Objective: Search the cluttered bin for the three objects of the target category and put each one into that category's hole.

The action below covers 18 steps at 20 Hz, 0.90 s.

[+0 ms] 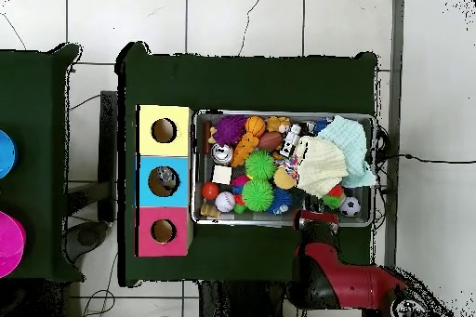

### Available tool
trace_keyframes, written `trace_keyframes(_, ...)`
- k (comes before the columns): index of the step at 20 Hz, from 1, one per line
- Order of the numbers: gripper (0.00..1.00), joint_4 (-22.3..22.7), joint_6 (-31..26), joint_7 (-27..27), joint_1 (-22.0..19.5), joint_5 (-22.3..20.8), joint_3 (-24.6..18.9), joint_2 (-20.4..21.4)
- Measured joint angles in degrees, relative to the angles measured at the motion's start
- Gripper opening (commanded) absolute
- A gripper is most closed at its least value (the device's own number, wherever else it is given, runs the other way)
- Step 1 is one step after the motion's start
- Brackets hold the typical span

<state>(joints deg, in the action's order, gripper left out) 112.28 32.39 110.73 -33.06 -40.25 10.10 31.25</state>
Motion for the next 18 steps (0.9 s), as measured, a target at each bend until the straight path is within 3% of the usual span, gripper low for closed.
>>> trace_keyframes(2,0.00,0.0,0.0,0.0,-0.1,0.0,-0.2,0.0)
trace_keyframes(3,1.00,0.0,0.0,0.0,-0.5,0.0,-0.9,0.0)
trace_keyframes(11,1.00,0.3,0.0,0.0,-2.6,0.0,-3.8,-0.1)
trace_keyframes(18,1.00,0.3,0.0,0.0,-2.8,0.8,-3.4,-1.9)
